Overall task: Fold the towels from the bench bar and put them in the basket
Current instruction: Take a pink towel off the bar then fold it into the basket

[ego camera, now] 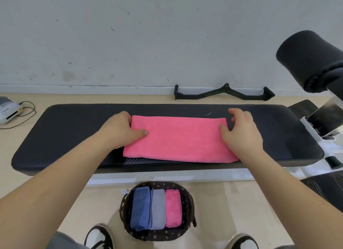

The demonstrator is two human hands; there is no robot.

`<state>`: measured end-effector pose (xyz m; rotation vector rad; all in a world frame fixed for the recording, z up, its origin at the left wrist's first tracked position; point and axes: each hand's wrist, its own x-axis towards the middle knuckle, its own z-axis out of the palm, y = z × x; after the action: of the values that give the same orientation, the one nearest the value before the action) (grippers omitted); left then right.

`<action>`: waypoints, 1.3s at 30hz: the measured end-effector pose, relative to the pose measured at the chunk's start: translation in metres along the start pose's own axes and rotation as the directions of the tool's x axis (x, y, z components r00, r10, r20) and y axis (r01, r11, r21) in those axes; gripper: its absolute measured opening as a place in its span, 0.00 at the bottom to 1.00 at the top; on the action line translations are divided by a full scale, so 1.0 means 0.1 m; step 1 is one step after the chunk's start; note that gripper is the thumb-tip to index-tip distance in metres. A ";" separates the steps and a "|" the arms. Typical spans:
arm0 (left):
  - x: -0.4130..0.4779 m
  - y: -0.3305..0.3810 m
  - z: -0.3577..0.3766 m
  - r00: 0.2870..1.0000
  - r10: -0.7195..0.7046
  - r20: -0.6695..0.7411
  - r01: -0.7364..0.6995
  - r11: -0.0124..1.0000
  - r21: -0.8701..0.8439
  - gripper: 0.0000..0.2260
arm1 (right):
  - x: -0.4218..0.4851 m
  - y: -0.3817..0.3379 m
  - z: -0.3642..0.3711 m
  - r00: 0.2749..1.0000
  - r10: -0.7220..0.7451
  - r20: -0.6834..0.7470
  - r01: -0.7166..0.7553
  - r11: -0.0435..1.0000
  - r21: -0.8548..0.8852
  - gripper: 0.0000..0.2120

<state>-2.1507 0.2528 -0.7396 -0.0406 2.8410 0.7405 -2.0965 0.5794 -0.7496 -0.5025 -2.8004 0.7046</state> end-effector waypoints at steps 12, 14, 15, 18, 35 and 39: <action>-0.20 0.01 -0.24 0.965 -0.183 0.190 0.263 0.731 -0.630 0.09 | -0.45 -0.41 0.40 0.822 -0.322 0.470 0.429 0.892 -0.140 0.33; -0.25 -0.02 -0.34 0.946 -0.231 0.226 0.323 0.625 -0.711 0.10 | -0.51 -0.51 0.46 0.801 -0.369 0.472 0.463 0.881 -0.098 0.33; -0.27 -0.02 -0.39 0.941 -0.246 0.232 0.335 0.574 -0.747 0.11 | -0.54 -0.56 0.48 0.789 -0.403 0.464 0.475 0.879 -0.044 0.33; -0.31 0.07 -0.50 0.947 -0.232 0.224 0.310 0.464 -0.829 0.11 | -0.54 -0.61 0.45 0.806 -0.500 0.316 0.479 0.865 0.147 0.28; -0.37 1.38 0.63 0.935 0.093 0.342 0.193 0.676 -0.711 0.21 | -0.32 -0.12 0.05 0.905 -0.025 0.425 -0.239 0.796 0.556 0.22; -0.34 1.23 0.51 0.976 0.074 0.204 0.093 0.705 -0.703 0.14 | -0.30 -0.17 0.12 0.931 -0.032 0.363 -0.184 0.818 0.545 0.12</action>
<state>-2.1179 0.3836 -0.7170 -0.0837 2.1716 1.6841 -2.0769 0.5491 -0.7550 -0.3961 -2.6632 1.7412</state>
